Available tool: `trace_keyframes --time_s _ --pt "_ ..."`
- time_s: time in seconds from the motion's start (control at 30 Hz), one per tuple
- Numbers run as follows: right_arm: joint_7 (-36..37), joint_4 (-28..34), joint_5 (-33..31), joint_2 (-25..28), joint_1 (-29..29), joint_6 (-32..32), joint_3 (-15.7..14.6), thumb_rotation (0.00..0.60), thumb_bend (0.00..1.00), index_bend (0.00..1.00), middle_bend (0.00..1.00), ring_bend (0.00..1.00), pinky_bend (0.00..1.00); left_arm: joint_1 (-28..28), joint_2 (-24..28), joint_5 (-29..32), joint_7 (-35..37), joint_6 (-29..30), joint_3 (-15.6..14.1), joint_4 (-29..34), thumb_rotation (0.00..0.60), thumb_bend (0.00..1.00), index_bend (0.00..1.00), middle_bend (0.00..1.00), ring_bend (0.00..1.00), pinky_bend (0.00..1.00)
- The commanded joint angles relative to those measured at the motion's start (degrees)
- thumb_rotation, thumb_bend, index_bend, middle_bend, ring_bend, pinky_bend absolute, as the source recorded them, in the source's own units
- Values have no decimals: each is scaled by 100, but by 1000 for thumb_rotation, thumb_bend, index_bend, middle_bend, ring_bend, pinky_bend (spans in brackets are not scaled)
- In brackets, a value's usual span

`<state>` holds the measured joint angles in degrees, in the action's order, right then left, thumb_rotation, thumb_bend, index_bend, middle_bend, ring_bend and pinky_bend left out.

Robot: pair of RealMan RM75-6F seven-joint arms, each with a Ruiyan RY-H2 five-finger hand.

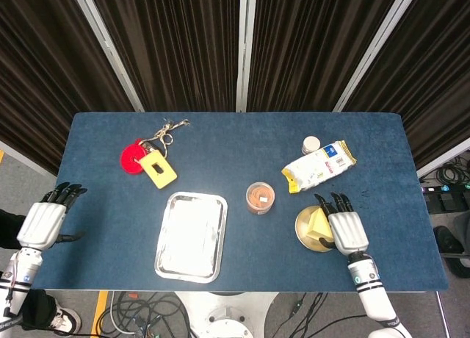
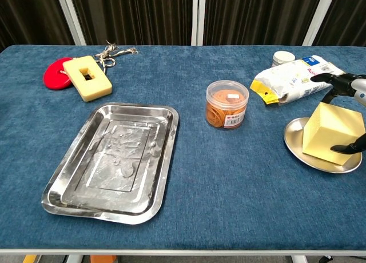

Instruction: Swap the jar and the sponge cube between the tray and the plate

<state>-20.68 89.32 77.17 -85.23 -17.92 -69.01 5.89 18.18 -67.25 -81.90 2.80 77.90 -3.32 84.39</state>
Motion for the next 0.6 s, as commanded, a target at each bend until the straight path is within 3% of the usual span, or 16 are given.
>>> trace_keyframes --time_s 0.03,0.33,0.6 --pt "89 -32 71 -26 -13 -41 -18 600 95 0 375 28 0 -20 -6 -12 -4 -34 33 -7 600 16 169 136 78 233" --pt "208 516 946 65 -282 -164 -128 600 148 0 455 80 0 -115 31 -51 -3 -70 127 35 600 16 172 136 78 233" --pt "-267 909 1054 -246 -805 635 -256 600 145 0 447 79 0 -284 38 3 11 -26 190 -29 600 16 173 136 79 233"
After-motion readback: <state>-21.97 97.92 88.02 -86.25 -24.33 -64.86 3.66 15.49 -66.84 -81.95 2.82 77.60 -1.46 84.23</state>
